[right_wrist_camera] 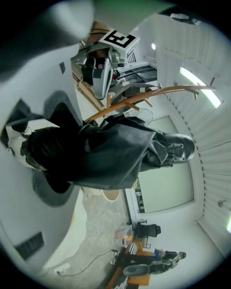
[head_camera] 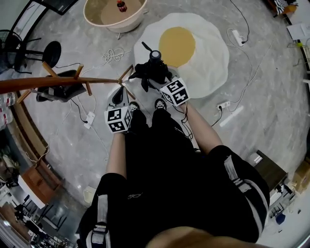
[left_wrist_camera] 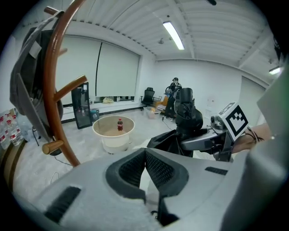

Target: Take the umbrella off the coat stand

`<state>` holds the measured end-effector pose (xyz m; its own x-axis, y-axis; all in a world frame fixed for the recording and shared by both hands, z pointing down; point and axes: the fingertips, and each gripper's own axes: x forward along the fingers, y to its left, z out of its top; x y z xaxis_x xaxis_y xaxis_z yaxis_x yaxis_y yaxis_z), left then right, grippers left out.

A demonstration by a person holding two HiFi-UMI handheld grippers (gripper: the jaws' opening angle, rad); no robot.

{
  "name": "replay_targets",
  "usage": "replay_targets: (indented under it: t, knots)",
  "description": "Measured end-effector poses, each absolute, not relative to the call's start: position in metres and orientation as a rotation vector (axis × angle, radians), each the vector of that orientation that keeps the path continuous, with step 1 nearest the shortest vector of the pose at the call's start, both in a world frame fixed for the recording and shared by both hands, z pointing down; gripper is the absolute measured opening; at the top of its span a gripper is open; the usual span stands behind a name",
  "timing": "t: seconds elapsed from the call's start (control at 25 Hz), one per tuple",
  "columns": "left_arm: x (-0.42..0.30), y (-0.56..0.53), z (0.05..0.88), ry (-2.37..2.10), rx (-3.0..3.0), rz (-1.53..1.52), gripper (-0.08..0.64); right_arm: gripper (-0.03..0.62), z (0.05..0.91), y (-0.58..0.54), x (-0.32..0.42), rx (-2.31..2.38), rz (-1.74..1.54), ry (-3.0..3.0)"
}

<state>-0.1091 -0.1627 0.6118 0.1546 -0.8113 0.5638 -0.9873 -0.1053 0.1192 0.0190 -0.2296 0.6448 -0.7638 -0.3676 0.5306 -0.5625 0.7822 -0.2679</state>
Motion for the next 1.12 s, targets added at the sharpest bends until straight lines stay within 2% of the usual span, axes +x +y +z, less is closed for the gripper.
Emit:
replay_targets:
  t: [0.4, 0.84, 1.12]
  knots:
    - [-0.07, -0.185, 0.593, -1.446, 2.253, 0.53, 0.0, 0.259, 0.629, -0.198, 0.086, 1.165, 0.694, -2.399]
    - [-0.062, -0.141, 0.558, -1.234, 2.434, 0.445, 0.0, 0.259, 0.581, -0.114, 0.121, 1.572, 0.673, -2.254]
    - [-0.001, -0.135, 0.509, -1.079, 2.606, 0.367, 0.0, 0.259, 0.527, -0.072, 0.162, 1.77, 0.614, -2.209]
